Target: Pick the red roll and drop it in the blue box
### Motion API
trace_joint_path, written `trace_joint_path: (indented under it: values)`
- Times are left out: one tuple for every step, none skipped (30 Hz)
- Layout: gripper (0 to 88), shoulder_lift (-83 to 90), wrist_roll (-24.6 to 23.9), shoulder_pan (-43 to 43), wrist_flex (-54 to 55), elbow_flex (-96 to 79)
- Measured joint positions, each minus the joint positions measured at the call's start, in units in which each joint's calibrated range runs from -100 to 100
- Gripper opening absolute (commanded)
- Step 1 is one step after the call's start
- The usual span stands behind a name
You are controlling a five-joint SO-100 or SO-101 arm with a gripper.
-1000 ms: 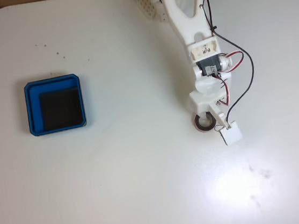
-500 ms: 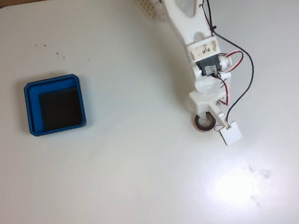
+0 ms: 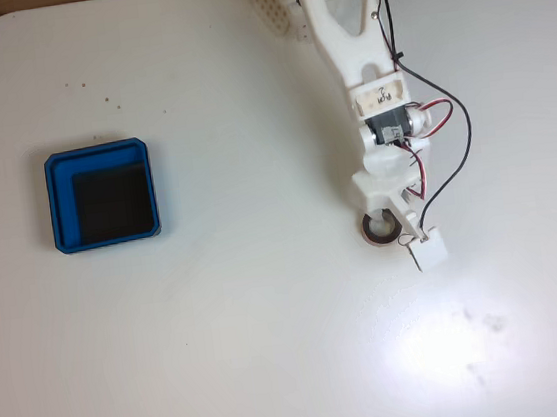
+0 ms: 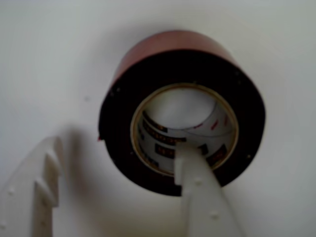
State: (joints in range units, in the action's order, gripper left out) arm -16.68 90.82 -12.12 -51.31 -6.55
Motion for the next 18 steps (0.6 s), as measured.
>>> trace_joint_path:
  values:
    - [20.8,-0.68,0.0,0.0,0.0,0.0]
    - [20.8,-1.19,0.0,0.0,0.0,0.27]
    - [20.8,-1.69,0.0,0.0,0.0,0.81]
    - [20.8,-2.03,0.0,0.0,0.0,1.7]
    - [20.8,-2.46,0.0,0.0,0.0,2.6]
    - [20.8,-2.88,0.0,0.0,0.0,3.5]
    - [20.8,-3.22,0.0,0.0,0.0,4.13]
    - [20.8,-3.64,0.0,0.0,0.0,4.57]
    - [20.8,-3.81,0.0,0.0,0.0,4.84]
    - [20.8,-3.9,-0.08,0.0,0.0,4.84]
    - [20.8,-3.9,-0.17,0.0,0.0,4.84]
    - [20.8,-3.9,-0.25,0.0,0.0,4.84]
    - [20.8,-3.9,-0.25,0.0,0.0,4.84]
    - [20.8,-3.9,-0.25,0.0,0.0,4.84]
    - [20.8,-3.9,-0.25,0.0,0.0,4.84]
    - [20.8,-3.9,-0.25,0.0,0.0,4.84]
    - [20.8,-3.9,-0.25,0.0,0.0,4.84]
    - [20.8,-3.9,-0.25,0.0,0.0,4.84]
